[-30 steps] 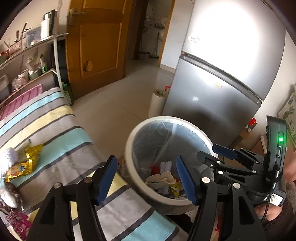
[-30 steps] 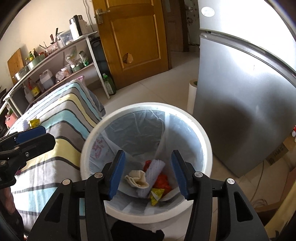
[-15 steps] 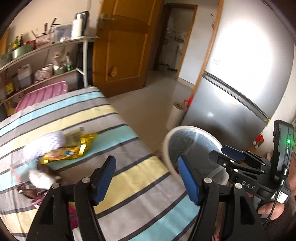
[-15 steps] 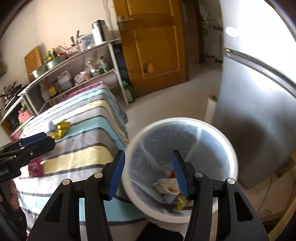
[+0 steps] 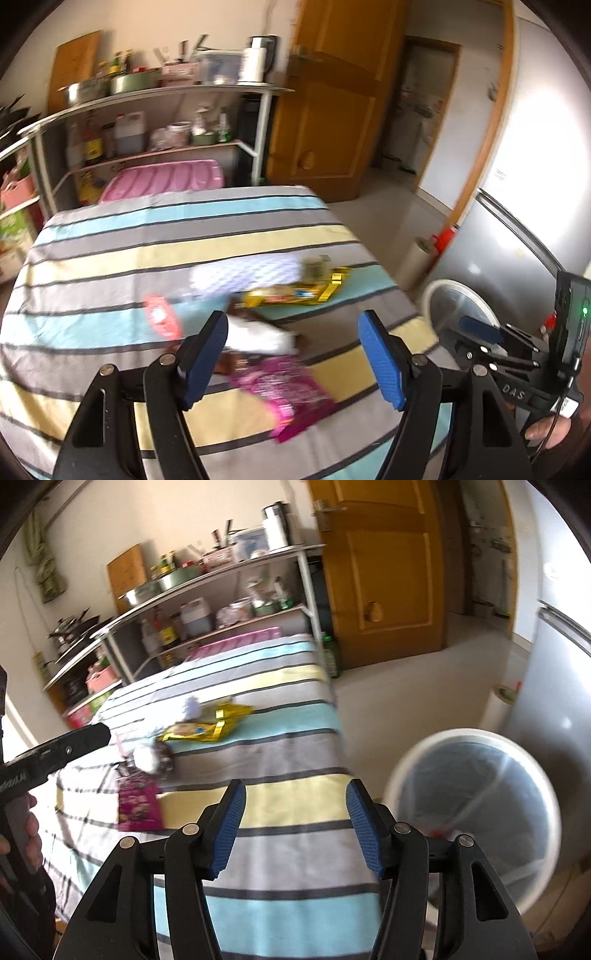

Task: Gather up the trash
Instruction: 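Move both open tools back over the table toward the remaining trash, then grasp the red-lidded plastic cup with the left tool while the right tool grasps the pink snack bag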

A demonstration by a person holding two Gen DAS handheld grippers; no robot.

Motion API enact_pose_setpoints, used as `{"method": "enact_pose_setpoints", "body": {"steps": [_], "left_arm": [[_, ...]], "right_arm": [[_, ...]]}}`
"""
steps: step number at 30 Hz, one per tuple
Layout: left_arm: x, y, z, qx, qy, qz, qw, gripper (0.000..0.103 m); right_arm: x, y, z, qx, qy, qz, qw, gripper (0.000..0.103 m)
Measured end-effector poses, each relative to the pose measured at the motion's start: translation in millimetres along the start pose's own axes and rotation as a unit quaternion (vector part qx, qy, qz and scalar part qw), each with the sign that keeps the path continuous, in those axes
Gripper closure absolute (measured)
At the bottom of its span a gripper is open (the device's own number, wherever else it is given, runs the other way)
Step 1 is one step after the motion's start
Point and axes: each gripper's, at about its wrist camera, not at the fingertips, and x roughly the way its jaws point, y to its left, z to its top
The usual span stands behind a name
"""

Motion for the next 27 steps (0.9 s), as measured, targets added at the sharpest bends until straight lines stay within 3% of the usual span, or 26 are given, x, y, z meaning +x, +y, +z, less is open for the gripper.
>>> {"method": "enact_pose_setpoints", "body": {"steps": [13,16,27], "left_arm": [[2,82,-11,-0.056,0.012,0.052,0.9970,0.026],[3,94,-14,-0.059,0.021,0.050,0.9968,0.025],[33,104,-9,-0.053,0.044,0.033,0.9971,0.021]], "right_arm": [[45,81,1,-0.059,0.042,0.091,0.993,0.045],[54,93,1,-0.062,0.057,0.118,0.989,0.045],[79,122,-2,-0.091,0.090,0.148,0.981,0.045]]}}
